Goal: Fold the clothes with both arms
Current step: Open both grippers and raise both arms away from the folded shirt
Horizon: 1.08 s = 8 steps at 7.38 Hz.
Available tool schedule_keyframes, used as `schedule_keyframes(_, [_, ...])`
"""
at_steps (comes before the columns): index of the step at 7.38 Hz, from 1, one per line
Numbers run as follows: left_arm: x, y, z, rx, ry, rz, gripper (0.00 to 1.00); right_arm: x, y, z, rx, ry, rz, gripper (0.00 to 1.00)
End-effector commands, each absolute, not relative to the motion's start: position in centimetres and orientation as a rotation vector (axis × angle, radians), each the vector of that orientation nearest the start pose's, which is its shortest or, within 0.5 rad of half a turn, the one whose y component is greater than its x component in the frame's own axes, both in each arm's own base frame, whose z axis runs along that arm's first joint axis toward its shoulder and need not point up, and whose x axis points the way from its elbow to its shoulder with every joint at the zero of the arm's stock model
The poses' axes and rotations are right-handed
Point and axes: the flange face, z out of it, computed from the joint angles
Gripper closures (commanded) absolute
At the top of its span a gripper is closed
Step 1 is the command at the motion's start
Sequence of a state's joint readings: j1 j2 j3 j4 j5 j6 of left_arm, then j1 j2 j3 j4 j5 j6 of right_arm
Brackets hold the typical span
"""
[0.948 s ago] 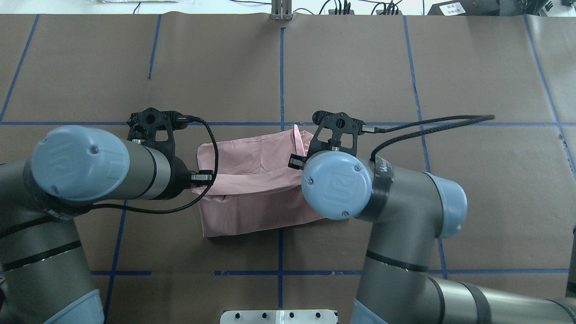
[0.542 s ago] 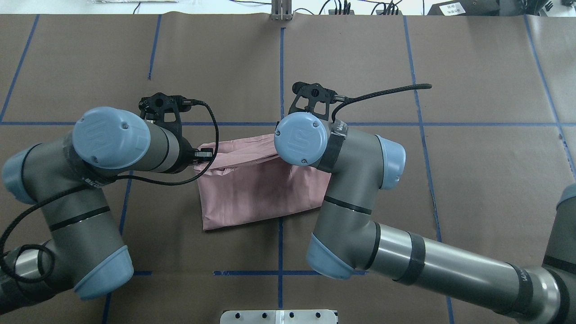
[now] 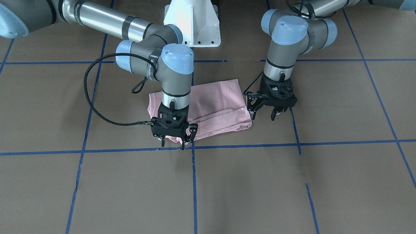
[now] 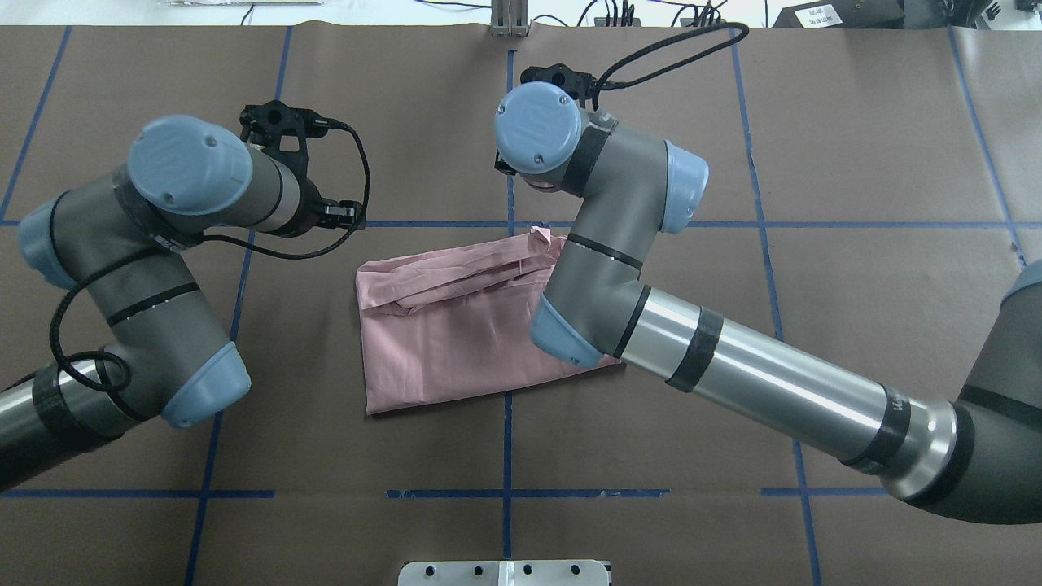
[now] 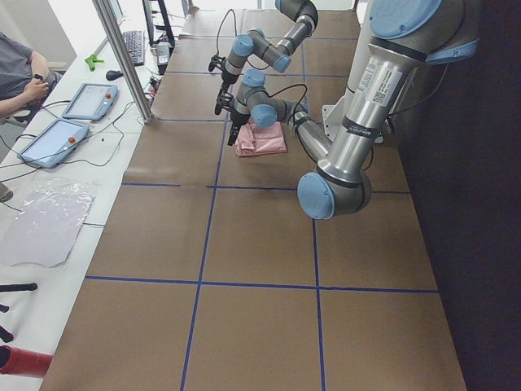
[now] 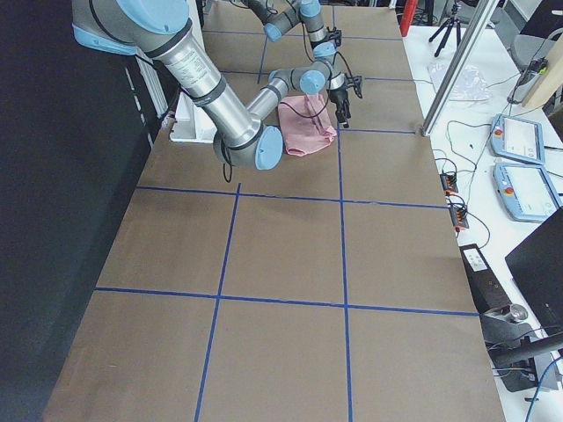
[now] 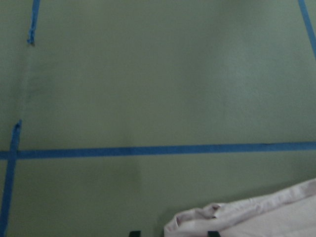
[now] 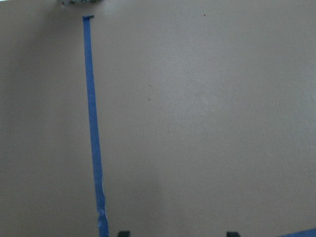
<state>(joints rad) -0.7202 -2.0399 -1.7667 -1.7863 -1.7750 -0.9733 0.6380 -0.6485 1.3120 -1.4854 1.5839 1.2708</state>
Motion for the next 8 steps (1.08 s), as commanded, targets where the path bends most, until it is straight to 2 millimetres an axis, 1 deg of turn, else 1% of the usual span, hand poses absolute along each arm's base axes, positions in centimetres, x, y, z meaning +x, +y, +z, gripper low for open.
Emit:
schedule_keyframes(1, [36.0, -53.4, 27.9, 0.408, 0.835, 0.069, 0.0, -51.1, -61.4, 18.0, 0.273, -0.712, 0.226, 0.0])
schedule_keyframes(2, [33.7, -54.5, 27.7, 0.434, 0.832, 0.103, 0.0, -48.4, -63.1, 18.6, 0.256, -0.726, 0.176, 0.0])
schedule_keyframes(3, [29.2, -55.8, 27.2, 0.488, 0.827, 0.171, 0.0, -43.3, -64.9, 20.8, 0.248, -0.737, 0.125, 0.0])
schedule_keyframes(4, [23.5, -57.4, 29.0, 0.508, 0.776, 0.246, 0.0, -36.2, -65.9, 24.8, 0.257, -0.75, 0.033, 0.0])
schedule_keyframes(5, [17.8, -59.1, 30.3, 0.531, 0.678, 0.319, 0.0, -28.0, -66.5, 29.9, 0.272, -0.746, -0.042, 0.0])
schedule_keyframes(6, [10.8, -60.6, 31.8, 0.543, 0.581, 0.376, 0.0, -18.9, -67.2, 35.6, 0.284, -0.733, -0.114, 0.0])
schedule_keyframes(7, [3.8, -60.8, 35.1, 0.53, 0.539, 0.398, 0.0, -10.8, -67.4, 41.2, 0.3, -0.686, -0.17, 0.0])
schedule_keyframes(8, [-2.8, -59.7, 39.8, 0.483, 0.57, 0.331, 0.0, -4.2, -66.8, 44.8, 0.269, -0.639, -0.209, 0.0])
